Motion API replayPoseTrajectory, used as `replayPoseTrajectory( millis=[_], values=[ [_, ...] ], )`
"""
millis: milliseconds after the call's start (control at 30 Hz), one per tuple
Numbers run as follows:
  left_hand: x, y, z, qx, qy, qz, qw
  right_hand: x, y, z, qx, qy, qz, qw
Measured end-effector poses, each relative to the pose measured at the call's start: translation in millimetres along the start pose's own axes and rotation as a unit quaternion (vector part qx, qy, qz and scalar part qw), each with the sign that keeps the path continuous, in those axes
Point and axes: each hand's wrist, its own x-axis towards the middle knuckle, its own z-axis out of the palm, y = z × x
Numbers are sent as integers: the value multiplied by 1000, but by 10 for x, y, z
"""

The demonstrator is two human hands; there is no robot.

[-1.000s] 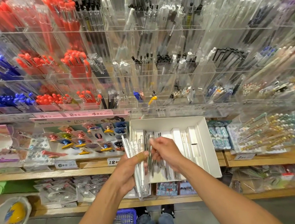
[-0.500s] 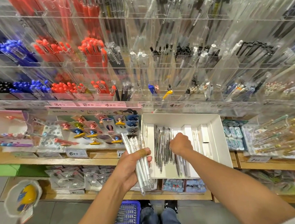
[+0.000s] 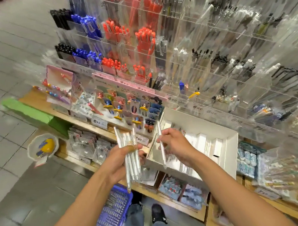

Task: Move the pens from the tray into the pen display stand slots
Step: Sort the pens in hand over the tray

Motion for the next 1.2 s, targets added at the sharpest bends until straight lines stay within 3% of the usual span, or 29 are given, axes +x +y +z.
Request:
replayPoseTrajectory(
  millis=[133, 400, 767, 967, 1200],
  values=[
    [-460, -297, -429, -90, 83, 55, 991, -139, -124, 525, -111, -115, -24, 987],
    [-1519, -1093, -1486, -247, 223, 122, 935, -466, 186, 1943, -189, -278, -3, 942],
    [-2311, -2128, -3038, -357, 342, 116, 861, -770, 1064, 3598, -294, -348, 23, 890],
    [-1940, -2914, -3862, -369, 390, 72, 841, -461, 2096, 4199, -354, -343, 78, 867],
    [-567, -3984, -4692, -341, 450, -3, 825, 399, 3945, 4660, -438, -327, 111, 830]
  ],
)
